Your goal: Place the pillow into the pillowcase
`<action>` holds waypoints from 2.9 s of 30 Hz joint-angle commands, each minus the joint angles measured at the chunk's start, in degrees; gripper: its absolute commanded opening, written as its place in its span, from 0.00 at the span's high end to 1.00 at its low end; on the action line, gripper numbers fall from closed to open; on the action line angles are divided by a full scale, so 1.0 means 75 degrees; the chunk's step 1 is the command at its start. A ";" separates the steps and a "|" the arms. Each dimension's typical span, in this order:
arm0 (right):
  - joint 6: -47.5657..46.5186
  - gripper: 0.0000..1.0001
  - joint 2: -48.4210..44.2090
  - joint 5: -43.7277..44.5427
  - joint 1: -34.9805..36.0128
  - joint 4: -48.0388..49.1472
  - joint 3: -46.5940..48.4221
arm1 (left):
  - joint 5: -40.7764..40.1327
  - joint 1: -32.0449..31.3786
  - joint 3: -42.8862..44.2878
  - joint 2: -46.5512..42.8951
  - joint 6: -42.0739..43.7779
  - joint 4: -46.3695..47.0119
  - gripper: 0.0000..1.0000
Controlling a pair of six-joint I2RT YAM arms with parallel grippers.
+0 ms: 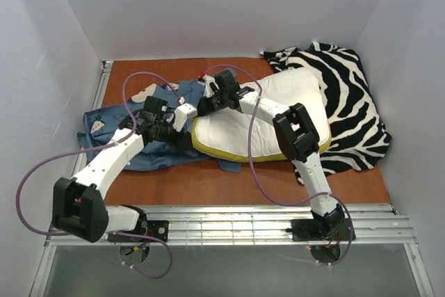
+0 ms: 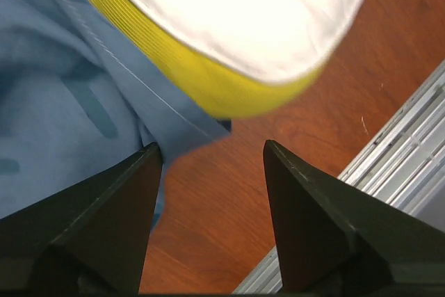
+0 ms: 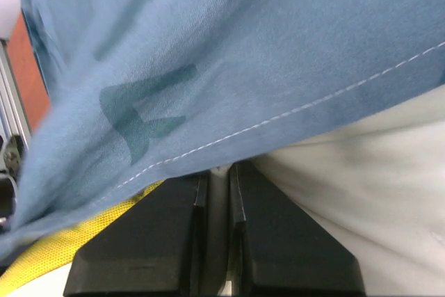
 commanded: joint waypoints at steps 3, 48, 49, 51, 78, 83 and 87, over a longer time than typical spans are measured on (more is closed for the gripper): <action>0.0333 0.99 -0.0077 -0.0004 -0.0235 0.1033 0.0273 | 0.0902 0.0061 -0.0722 -0.1796 0.2564 0.0188 0.39; 0.1669 0.99 0.0486 -0.0801 -0.0411 0.1760 0.0051 | -0.3654 -0.3279 -0.5726 0.1716 0.3918 1.2304 0.39; 0.1681 0.99 0.0486 -0.0813 -0.0411 0.1749 0.0051 | -0.3841 -0.3279 -0.5726 0.1881 0.4000 1.2746 0.39; 0.1693 0.99 0.0451 -0.0825 -0.0411 0.1783 -0.0019 | -0.3959 -0.3279 -0.5644 0.2314 0.4047 1.3089 0.40; 0.1541 0.99 0.0849 0.1271 -0.0353 0.1702 0.0555 | 0.1066 -0.3373 -0.3922 -0.2114 0.4538 0.1843 1.00; 0.1341 0.99 0.0721 0.1226 -0.0318 0.1667 0.0076 | 0.0812 -0.3373 -0.3488 -0.2136 0.4088 0.1405 0.93; 0.1259 0.99 0.0312 0.1027 -0.0271 0.1771 -0.0509 | -0.0303 -0.3233 -0.2564 -0.2534 0.1754 0.1397 0.70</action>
